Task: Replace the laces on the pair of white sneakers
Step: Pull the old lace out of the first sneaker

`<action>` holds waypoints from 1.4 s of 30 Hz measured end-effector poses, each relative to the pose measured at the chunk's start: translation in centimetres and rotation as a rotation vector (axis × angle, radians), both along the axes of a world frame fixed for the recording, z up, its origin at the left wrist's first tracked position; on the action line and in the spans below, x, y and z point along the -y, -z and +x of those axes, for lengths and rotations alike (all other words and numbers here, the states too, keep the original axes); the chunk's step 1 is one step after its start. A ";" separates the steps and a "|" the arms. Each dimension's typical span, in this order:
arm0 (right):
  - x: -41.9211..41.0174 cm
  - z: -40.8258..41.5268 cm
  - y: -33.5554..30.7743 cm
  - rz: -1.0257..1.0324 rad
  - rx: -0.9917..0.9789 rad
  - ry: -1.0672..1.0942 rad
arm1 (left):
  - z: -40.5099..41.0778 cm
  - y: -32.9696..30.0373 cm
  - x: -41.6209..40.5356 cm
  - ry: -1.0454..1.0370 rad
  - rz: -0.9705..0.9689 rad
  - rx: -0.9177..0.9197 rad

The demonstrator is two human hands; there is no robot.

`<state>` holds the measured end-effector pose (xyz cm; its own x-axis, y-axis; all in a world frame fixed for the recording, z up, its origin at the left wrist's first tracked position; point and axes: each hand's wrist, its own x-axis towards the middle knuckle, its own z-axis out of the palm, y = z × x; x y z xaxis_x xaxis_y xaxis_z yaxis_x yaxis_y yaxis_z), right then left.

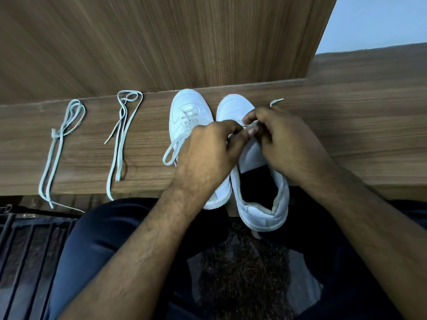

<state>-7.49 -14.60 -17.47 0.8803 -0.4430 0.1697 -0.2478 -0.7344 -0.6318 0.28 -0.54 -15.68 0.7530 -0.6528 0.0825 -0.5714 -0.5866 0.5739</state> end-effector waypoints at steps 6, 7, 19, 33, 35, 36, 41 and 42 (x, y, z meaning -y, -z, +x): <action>0.6 -0.5 -0.5 0.064 0.003 0.072 | 0.9 0.0 -0.2 -0.085 -0.016 -0.105; 0.7 -0.5 -0.5 0.074 0.002 0.090 | 0.7 0.0 -0.3 -0.071 -0.038 -0.046; 0.7 -0.2 -0.5 0.063 -0.045 0.117 | 0.5 -2.5 -0.5 -0.120 -0.909 -0.685; 0.6 -0.1 -0.3 0.080 -0.053 0.125 | 0.7 -1.2 -0.6 -0.021 -0.608 -0.223; 0.8 -0.2 -0.3 0.076 -0.040 0.126 | 0.1 -2.4 -0.1 -0.086 -0.960 -0.727; 0.8 -0.2 -0.2 0.073 -0.031 0.126 | 0.0 -3.0 0.0 -0.123 -1.069 -0.901; 0.8 -0.1 -0.1 0.067 0.006 0.112 | 1.6 -3.0 -1.4 -0.259 -0.809 -0.586; 0.8 -0.1 0.0 0.066 0.005 0.110 | 1.9 -2.3 -1.8 -0.203 -0.557 -0.313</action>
<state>-7.59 -15.37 -17.47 0.8250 -0.5471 0.1417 -0.3211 -0.6601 -0.6791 2.17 1.24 -13.35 0.8996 -0.4187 0.1238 -0.2382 -0.2330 0.9429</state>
